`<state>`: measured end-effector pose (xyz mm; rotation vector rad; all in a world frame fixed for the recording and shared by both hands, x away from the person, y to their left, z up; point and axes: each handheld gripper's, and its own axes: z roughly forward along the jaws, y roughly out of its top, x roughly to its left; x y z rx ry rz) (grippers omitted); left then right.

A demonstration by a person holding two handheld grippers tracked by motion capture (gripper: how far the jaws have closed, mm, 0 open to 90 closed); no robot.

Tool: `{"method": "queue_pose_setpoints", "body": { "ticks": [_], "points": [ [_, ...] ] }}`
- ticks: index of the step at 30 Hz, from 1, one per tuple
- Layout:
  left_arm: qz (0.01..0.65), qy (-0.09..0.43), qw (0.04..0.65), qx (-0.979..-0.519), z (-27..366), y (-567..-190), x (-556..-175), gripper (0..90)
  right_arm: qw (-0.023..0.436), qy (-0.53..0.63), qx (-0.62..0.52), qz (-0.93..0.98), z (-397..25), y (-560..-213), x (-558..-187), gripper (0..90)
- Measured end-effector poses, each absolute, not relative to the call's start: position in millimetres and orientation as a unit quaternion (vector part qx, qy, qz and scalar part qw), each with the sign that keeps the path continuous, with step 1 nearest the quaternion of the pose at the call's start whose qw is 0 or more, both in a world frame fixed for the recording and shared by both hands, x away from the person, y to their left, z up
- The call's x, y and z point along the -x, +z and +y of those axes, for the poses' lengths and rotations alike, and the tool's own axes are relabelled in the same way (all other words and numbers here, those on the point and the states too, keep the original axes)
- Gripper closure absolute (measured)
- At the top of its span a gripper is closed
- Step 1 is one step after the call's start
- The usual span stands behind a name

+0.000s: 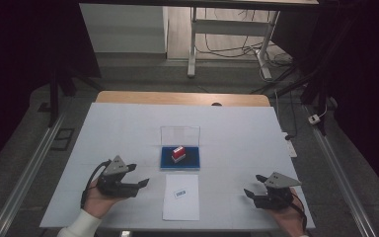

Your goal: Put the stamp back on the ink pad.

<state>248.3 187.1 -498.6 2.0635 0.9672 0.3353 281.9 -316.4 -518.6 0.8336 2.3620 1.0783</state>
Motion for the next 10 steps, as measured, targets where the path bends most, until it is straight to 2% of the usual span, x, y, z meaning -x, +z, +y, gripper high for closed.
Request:
{"method": "queue_pose_setpoints", "body": {
  "ticks": [10],
  "points": [
    [0.393, 0.127, 0.402, -0.817, 196.4, -507.6, -234.8, 28.6, 0.206, 0.41, -0.283, 0.842, -315.7, -513.8, -278.3, 29.8]
  ]
}}
